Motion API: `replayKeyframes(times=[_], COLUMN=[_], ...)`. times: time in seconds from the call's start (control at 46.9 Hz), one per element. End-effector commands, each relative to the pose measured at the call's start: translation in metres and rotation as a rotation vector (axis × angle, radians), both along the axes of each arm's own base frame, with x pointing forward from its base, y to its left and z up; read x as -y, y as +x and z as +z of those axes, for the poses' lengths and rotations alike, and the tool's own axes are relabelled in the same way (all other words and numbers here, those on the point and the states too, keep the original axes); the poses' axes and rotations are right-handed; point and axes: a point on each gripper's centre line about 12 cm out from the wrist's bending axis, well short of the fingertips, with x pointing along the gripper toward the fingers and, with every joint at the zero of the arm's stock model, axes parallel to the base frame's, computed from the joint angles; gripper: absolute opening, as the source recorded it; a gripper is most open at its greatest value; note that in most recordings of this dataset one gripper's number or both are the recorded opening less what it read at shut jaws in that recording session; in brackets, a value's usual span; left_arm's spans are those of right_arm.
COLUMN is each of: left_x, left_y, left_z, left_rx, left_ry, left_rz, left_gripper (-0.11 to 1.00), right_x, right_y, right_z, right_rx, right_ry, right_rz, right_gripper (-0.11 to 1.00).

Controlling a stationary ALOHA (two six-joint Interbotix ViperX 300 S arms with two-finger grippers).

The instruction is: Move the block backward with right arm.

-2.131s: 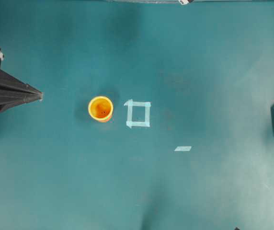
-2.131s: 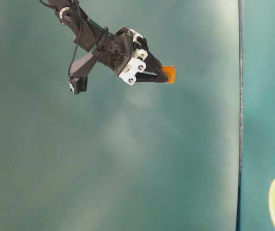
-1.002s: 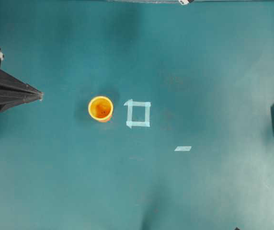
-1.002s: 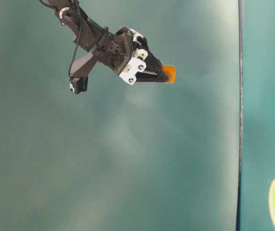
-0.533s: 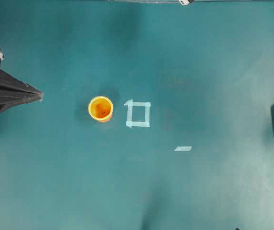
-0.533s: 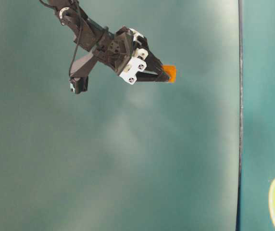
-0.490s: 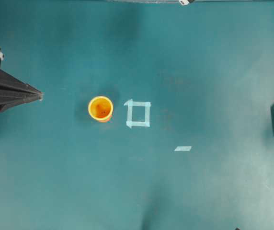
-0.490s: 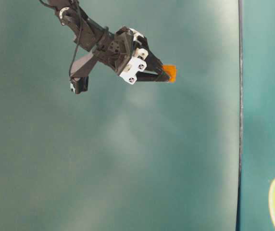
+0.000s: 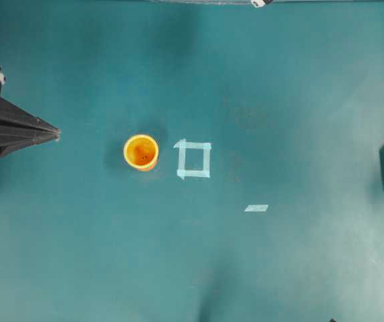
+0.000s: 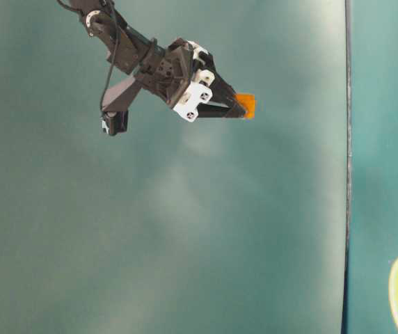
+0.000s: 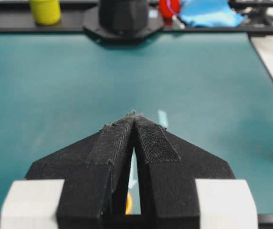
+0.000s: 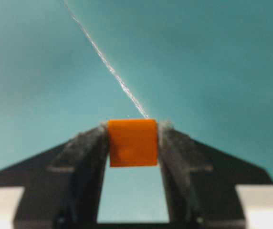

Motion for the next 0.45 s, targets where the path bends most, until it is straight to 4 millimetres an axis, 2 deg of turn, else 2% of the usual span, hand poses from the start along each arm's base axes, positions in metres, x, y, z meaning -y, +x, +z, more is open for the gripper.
replayKeyframes(times=[0.0,0.426], left_x=[0.0007,0.0007], left_y=[0.0018,0.0018], left_z=[0.0133,0.0141], left_rx=[0.034,0.037], left_ry=[-0.001,-0.001], left_rz=[-0.003,-0.003], left_gripper=[0.0,0.0], right_x=[0.0017,0.0012], right_y=[0.0001,-0.0006], right_z=[0.0125,0.0115], right_rx=[0.027,0.024], right_ry=[-0.021,-0.019], right_rz=[-0.003,-0.003], right_gripper=[0.4,0.4])
